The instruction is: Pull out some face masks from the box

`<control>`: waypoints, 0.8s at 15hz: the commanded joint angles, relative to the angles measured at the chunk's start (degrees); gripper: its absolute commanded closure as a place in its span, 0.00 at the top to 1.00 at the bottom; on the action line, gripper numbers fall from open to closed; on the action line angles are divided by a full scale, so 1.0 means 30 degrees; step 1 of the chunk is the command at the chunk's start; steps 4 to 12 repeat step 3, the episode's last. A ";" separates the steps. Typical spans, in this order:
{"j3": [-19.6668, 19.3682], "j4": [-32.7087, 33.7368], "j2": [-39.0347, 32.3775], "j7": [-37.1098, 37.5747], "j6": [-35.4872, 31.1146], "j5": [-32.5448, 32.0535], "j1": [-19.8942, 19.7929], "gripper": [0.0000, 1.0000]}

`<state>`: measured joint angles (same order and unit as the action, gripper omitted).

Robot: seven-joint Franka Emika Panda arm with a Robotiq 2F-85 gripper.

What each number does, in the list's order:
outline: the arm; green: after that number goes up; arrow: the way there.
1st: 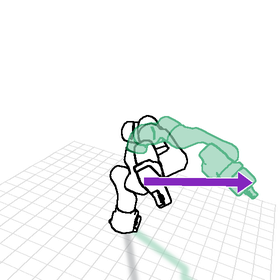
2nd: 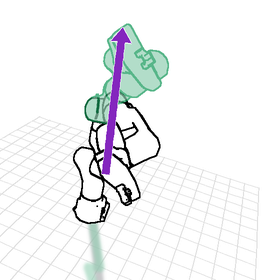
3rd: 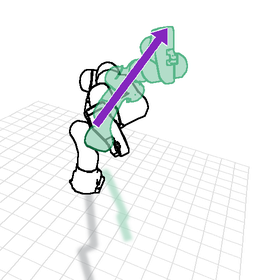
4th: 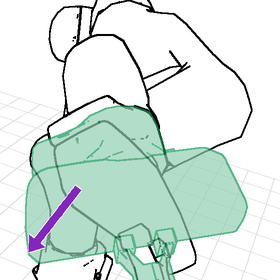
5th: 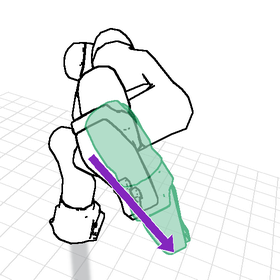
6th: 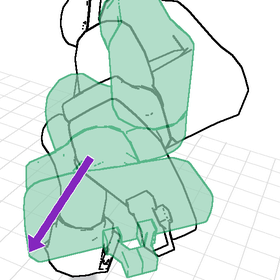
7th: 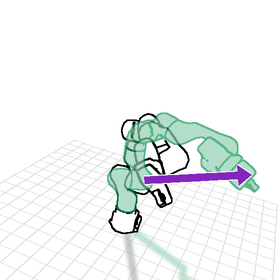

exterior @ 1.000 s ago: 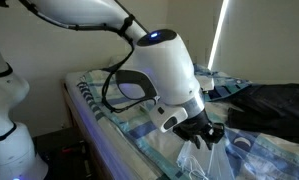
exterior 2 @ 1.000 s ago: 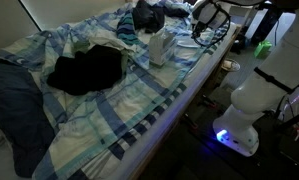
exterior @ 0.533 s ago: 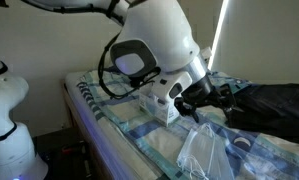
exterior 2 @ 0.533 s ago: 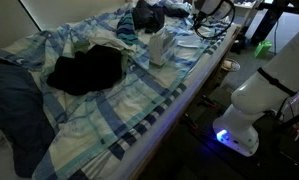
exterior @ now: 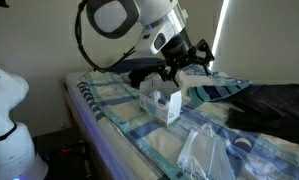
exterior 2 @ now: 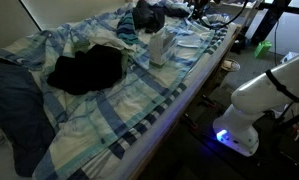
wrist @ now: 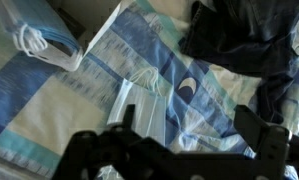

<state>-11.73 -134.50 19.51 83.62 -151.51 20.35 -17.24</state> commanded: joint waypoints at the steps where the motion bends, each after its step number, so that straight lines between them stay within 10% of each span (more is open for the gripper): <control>1: -0.0002 0.0025 0.0004 -0.0067 0.0022 0.0051 -0.0031 1.00; 12: -0.0021 0.0019 -0.0167 -0.0069 0.0004 0.0047 -0.0026 1.00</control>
